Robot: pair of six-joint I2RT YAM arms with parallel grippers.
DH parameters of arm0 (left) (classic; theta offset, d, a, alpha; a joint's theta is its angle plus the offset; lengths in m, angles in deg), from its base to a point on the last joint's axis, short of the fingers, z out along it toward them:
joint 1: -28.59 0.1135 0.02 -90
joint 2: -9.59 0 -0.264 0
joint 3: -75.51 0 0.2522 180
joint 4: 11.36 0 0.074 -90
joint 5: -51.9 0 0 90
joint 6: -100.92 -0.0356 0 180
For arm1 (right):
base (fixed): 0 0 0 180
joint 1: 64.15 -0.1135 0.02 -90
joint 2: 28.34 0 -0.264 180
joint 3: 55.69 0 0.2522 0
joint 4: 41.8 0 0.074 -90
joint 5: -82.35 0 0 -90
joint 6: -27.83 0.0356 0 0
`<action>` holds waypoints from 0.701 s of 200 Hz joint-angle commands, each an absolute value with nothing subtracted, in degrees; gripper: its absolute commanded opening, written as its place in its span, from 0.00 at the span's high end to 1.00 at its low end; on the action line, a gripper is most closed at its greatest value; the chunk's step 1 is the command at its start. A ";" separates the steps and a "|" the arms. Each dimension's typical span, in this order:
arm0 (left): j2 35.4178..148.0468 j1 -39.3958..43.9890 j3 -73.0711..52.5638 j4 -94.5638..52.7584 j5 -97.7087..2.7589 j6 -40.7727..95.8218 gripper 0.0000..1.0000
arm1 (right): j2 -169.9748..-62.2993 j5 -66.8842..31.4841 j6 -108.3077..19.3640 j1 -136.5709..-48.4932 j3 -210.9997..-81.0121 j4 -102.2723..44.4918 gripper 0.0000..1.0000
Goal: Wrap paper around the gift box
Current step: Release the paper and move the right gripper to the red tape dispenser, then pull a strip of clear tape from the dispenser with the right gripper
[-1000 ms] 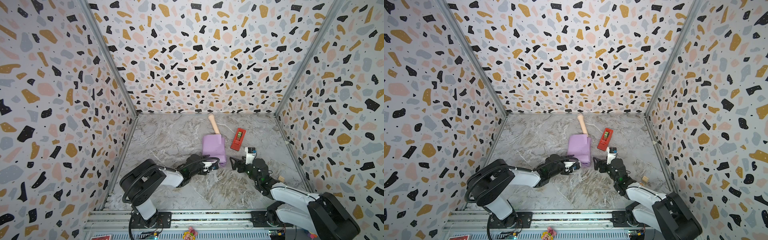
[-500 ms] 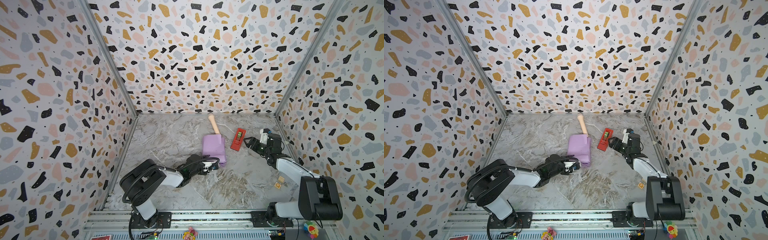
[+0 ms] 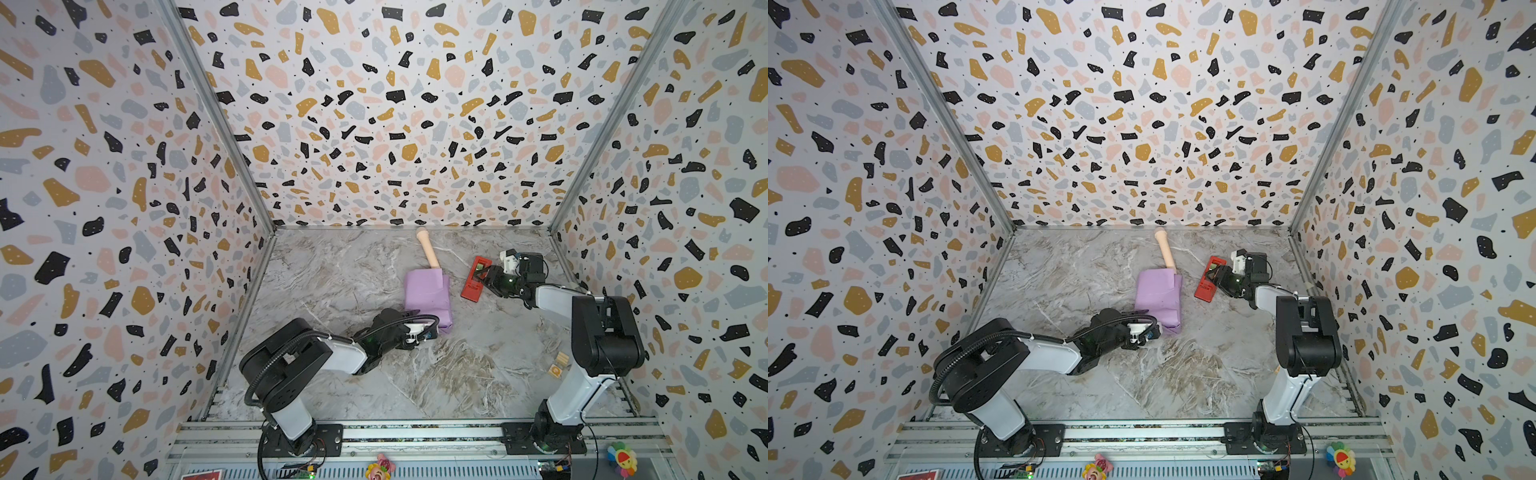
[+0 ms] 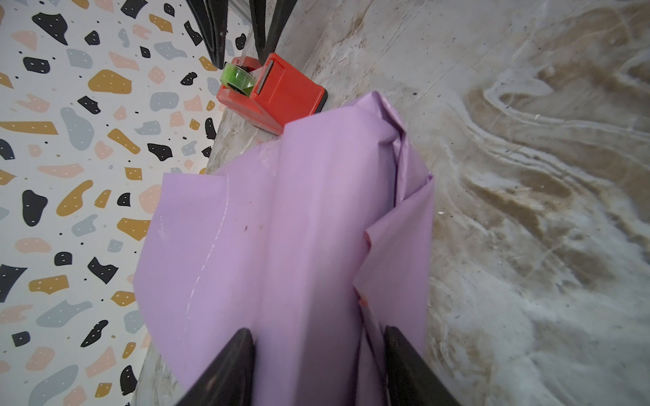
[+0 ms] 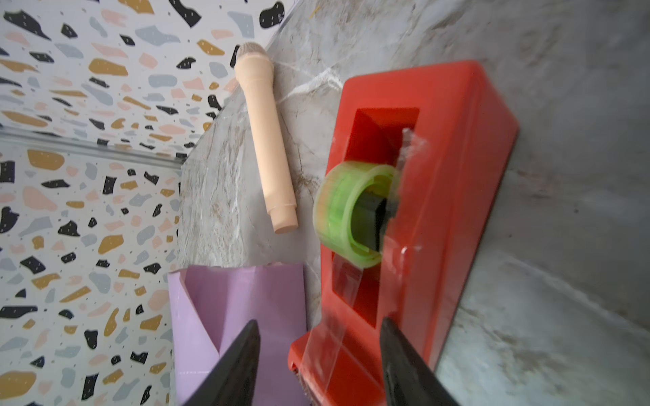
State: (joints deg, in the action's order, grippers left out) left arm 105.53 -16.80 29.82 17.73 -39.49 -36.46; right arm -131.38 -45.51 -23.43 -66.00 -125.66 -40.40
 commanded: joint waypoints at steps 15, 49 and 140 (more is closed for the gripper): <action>106.71 -16.33 29.24 14.60 -39.05 -35.93 0.42 | -133.16 -48.11 -21.89 -66.34 -127.07 -40.36 0.53; 106.57 -16.33 29.32 14.78 -39.07 -35.84 0.42 | -132.93 -47.63 -19.39 -67.03 -124.83 -41.09 0.58; 106.62 -16.32 29.45 15.13 -39.42 -35.58 0.43 | -134.36 -49.02 -11.27 -68.01 -121.42 -49.74 0.74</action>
